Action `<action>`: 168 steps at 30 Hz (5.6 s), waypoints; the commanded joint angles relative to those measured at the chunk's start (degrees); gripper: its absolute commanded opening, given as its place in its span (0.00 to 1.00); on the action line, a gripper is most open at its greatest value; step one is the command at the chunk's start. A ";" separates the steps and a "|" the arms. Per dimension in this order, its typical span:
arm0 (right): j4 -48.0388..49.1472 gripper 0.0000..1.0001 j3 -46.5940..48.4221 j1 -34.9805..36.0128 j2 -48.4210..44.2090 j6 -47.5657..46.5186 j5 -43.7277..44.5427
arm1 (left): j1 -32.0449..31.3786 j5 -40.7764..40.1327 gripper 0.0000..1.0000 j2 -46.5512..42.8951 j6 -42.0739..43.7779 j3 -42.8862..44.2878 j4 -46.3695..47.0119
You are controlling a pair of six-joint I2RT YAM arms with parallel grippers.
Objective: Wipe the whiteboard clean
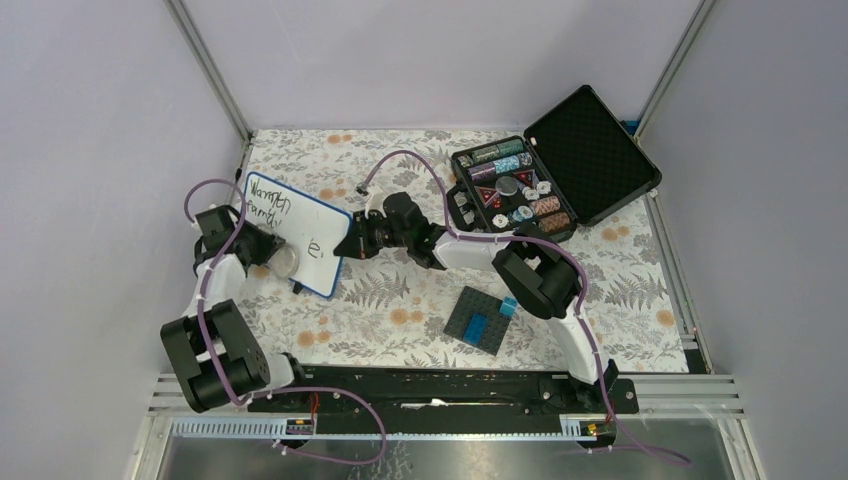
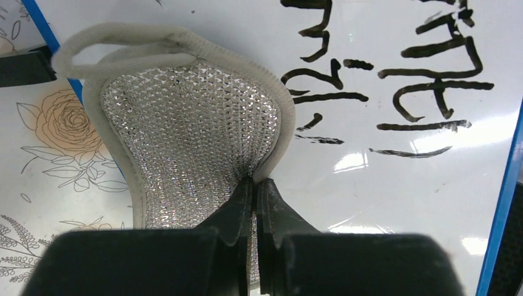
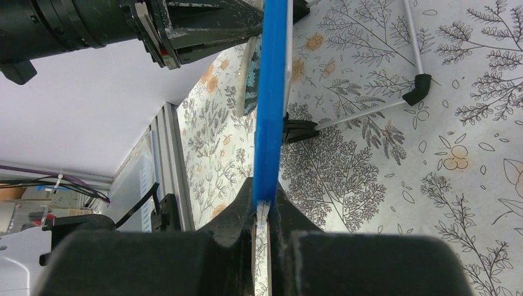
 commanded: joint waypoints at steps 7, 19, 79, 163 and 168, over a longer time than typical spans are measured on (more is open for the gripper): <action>1.72 0.00 0.77 2.97 -1.54 -2.60 -8.65 | -20.15 -0.57 0.00 -1.63 5.26 8.55 0.08; 1.89 0.00 0.17 2.96 -2.21 -2.82 -8.54 | -23.14 -11.28 0.00 0.01 4.58 10.12 -4.65; 2.23 0.00 0.40 3.19 -1.76 -2.77 -9.32 | -23.81 -9.40 0.00 -1.07 1.59 6.34 -7.40; 2.22 0.00 0.73 3.45 -1.17 -2.55 -9.84 | -11.33 -6.32 0.00 -5.45 1.21 -3.06 -6.38; 1.92 0.00 1.00 3.45 -0.80 -2.57 -9.93 | -18.70 -3.30 0.00 -6.47 3.45 1.83 -2.75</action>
